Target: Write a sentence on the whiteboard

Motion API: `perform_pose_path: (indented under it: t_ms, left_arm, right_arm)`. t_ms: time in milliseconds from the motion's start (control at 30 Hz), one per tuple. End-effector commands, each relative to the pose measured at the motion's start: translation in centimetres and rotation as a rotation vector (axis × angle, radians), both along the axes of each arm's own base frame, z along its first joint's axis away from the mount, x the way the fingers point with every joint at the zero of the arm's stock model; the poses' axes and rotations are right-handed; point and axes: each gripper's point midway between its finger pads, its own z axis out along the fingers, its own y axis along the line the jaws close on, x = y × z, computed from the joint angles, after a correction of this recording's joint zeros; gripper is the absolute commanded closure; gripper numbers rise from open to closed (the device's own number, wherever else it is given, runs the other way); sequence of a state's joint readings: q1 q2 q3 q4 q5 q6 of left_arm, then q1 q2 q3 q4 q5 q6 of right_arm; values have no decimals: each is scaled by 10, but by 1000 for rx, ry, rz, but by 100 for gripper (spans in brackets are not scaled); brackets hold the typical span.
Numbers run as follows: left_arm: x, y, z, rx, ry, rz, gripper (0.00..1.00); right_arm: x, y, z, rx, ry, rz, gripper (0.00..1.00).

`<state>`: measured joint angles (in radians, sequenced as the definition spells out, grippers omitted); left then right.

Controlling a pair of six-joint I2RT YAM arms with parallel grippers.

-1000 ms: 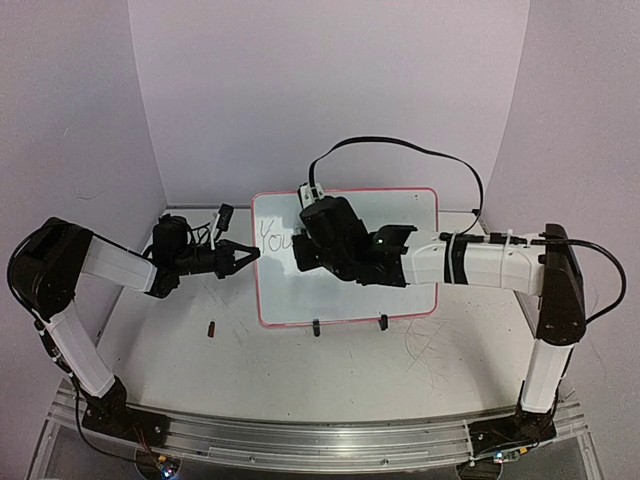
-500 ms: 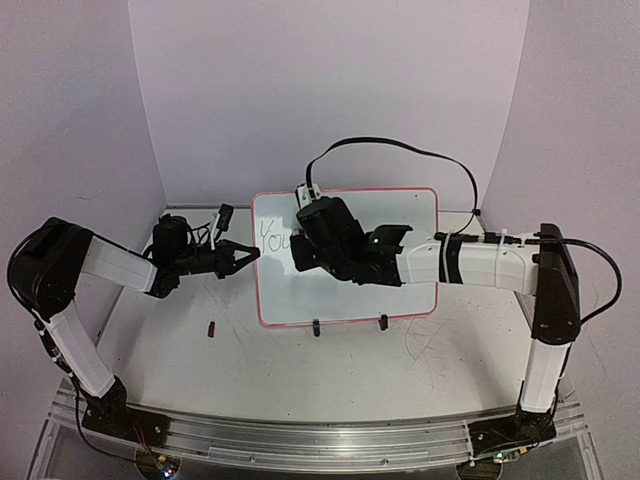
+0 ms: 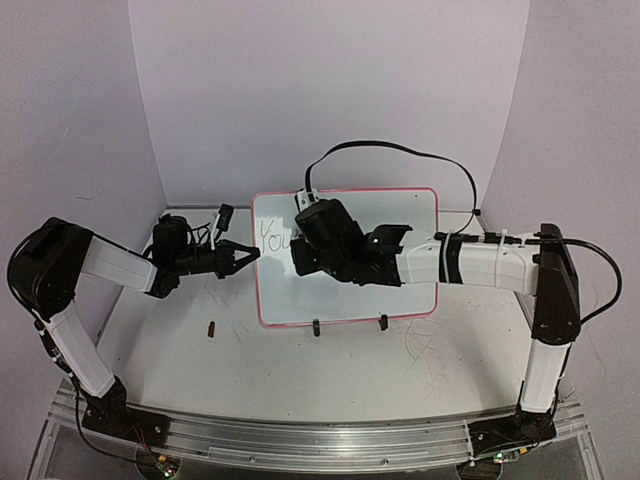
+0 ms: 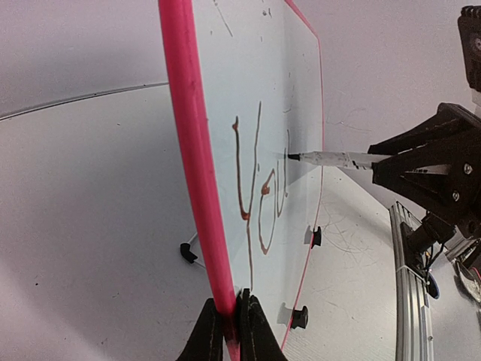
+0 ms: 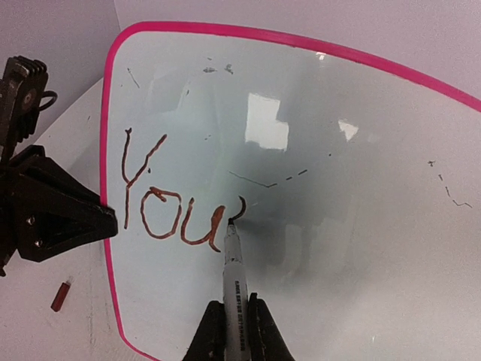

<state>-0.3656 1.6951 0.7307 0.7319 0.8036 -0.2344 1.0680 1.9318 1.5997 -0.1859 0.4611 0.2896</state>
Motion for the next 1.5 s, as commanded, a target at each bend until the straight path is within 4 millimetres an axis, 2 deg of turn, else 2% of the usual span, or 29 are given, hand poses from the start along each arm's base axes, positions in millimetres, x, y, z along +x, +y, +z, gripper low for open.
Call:
perform_pose_path:
  t_ms: [0,33,100,133,200,300,500,667,1067,1467]
  left_arm:
    - [8,-1,4,40,-67,31,100]
    - [8,-1,4,40,-67,30,100]
    - [8,-2,3,40,-65,28,100]
    - [8,-2,4,40,-67,28,100]
    - [8,-3,4,39,-68,26,100]
    - [6,-3,5,39,-71,25,100]
    - [7,-2,4,40,-70,27,100]
    - [7,-3,3,43,-67,26,100]
    - [6,-3,4,42,-70,25,100]
    - [6,-3,5,41,-71,23,100]
  right_arm:
    - [-21,10,62,144,-75,51,100]
    - [-24,4,76,188,-96,52,100]
    - [-22,-7,86,234,-112,52,100]
    - [-17,-11,85,235,-106,41,100]
    - [-8,-18,69,177,-90,8,100]
    - [-3,-18,52,109,-81,-10,100]
    - [5,-15,45,48,-88,-28,100]
    - [5,-7,36,41,-71,-6,100]
    - [8,-3,23,23,-56,-13,100]
    - [10,-5,21,19,-55,-36,100]
